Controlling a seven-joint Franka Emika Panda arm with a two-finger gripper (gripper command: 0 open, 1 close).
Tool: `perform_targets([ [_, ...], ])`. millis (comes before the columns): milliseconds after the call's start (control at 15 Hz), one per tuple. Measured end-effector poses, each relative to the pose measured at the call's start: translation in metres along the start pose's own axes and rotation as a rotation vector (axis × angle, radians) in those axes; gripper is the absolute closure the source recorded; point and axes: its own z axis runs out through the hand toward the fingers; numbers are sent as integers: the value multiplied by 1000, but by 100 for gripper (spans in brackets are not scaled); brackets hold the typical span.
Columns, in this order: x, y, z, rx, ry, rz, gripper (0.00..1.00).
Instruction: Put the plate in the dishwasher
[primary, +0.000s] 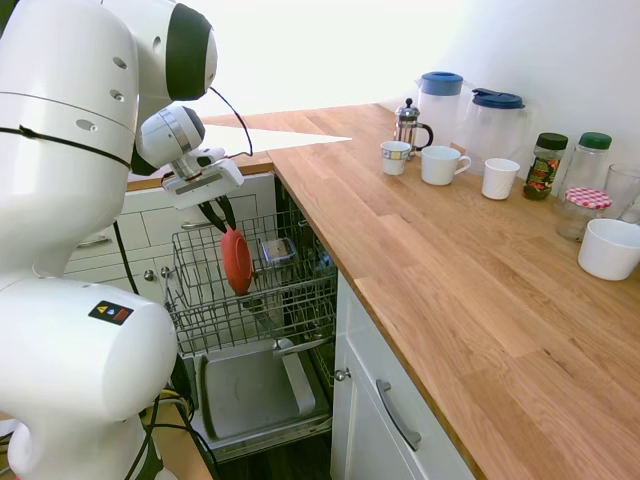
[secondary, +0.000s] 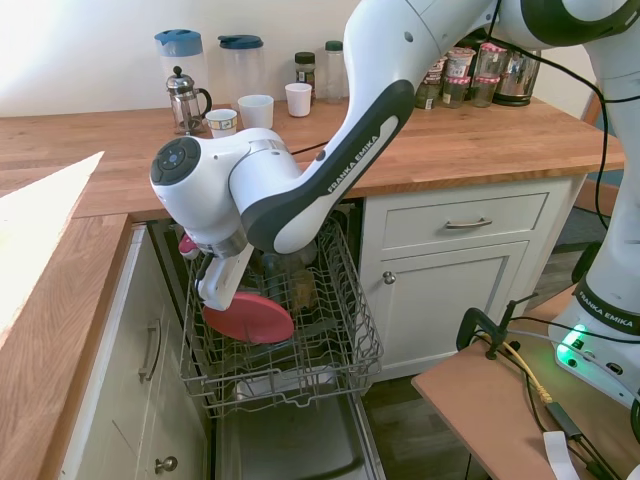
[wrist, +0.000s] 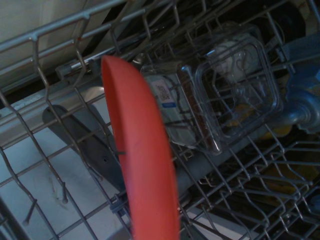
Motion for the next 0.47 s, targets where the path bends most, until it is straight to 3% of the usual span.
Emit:
perform_targets([
  [267, 38, 20, -50, 30, -177, 33, 0],
  [467, 97, 63, -100, 91, -268, 101, 0],
])
